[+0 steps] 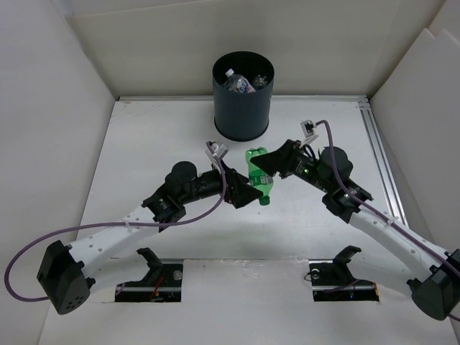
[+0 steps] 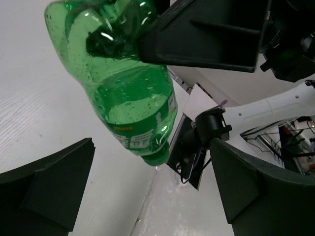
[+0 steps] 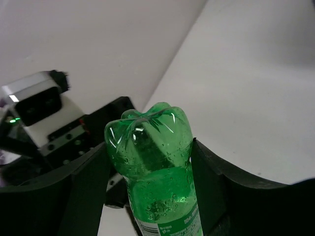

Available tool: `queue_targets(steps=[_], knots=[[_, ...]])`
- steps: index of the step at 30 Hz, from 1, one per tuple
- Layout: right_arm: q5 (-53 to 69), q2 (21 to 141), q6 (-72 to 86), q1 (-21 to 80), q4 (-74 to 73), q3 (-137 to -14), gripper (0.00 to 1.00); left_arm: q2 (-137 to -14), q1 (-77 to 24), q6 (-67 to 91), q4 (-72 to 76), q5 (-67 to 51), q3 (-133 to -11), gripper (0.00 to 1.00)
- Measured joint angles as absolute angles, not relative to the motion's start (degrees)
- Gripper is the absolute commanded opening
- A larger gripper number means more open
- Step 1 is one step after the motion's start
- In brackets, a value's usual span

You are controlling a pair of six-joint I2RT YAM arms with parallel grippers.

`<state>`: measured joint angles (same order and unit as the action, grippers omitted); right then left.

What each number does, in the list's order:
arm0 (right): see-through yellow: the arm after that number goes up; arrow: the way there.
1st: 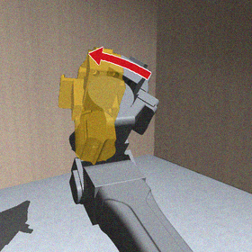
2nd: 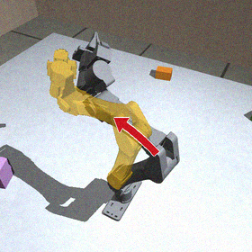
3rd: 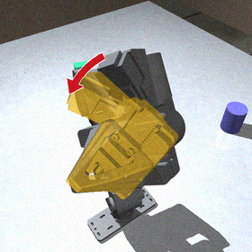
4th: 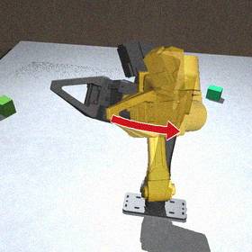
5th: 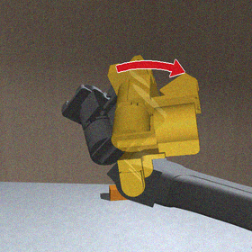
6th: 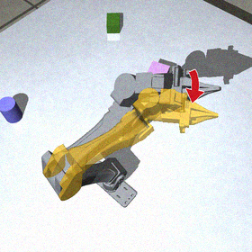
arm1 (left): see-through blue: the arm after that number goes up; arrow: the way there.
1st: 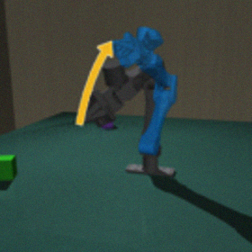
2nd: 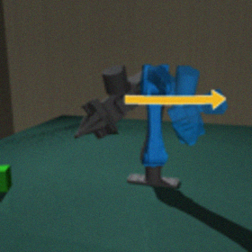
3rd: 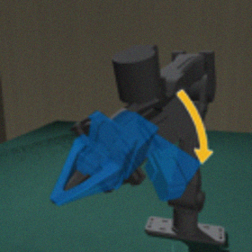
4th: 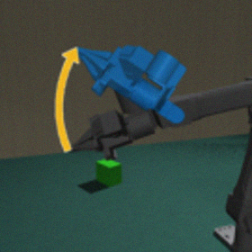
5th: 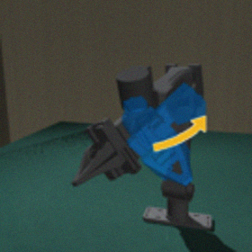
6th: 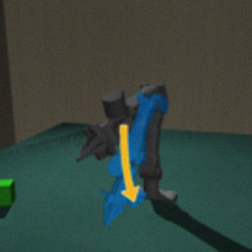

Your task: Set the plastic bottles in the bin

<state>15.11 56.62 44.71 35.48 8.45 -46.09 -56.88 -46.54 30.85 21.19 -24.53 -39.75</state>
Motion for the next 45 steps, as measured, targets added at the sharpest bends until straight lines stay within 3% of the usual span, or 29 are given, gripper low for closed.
queue_targets(steps=[9,13,16,17,18,20,22,23,30,37,45], knots=[[18.0,58.1,49.8,38.3,21.0,-45.9,0.00,-62.2,-46.5,31.0,24.2,-27.6,-39.7,1.00],[18.4,60.5,50.7,40.5,23.2,-45.9,0.00,-61.5,-46.5,31.4,25.3,-25.3,-39.7,0.90],[18.3,61.5,51.0,41.0,24.2,-45.9,0.00,-59.6,-46.7,32.2,25.7,-23.0,-39.7,0.56],[18.3,61.6,51.1,41.0,24.5,-45.9,0.00,-58.8,-46.8,32.4,26.0,-22.3,-39.7,0.42],[18.1,61.6,51.4,41.0,25.2,-45.9,0.01,-58.0,-46.9,32.6,26.2,-21.7,-39.7,0.19],[18.0,61.6,52.0,41.0,26.7,-45.9,0.26,-56.9,-47.1,32.5,26.0,-20.7,-39.7,0.07],[18.0,61.6,52.2,41.0,27.6,-45.9,0.75,-56.6,-47.3,32.3,26.1,-19.8,-39.8,0.02],[17.9,61.6,52.3,41.0,27.7,-45.8,1.00,-56.6,-47.4,32.4,26.1,-19.3,-39.8,0.00],[11.8,55.3,47.3,38.5,18.4,-44.2,1.00,-57.6,-46.8,32.3,20.6,-6.6,-43.5,0.00],[-3.9,42.4,43.5,36.2,4.1,-43.0,1.00,-71.6,-44.8,29.2,12.0,3.8,-64.6,0.00],[-5.5,39.0,42.2,35.8,-3.1,-37.6,1.00,-90.0,-39.5,27.5,5.9,15.9,-89.4,0.00]])
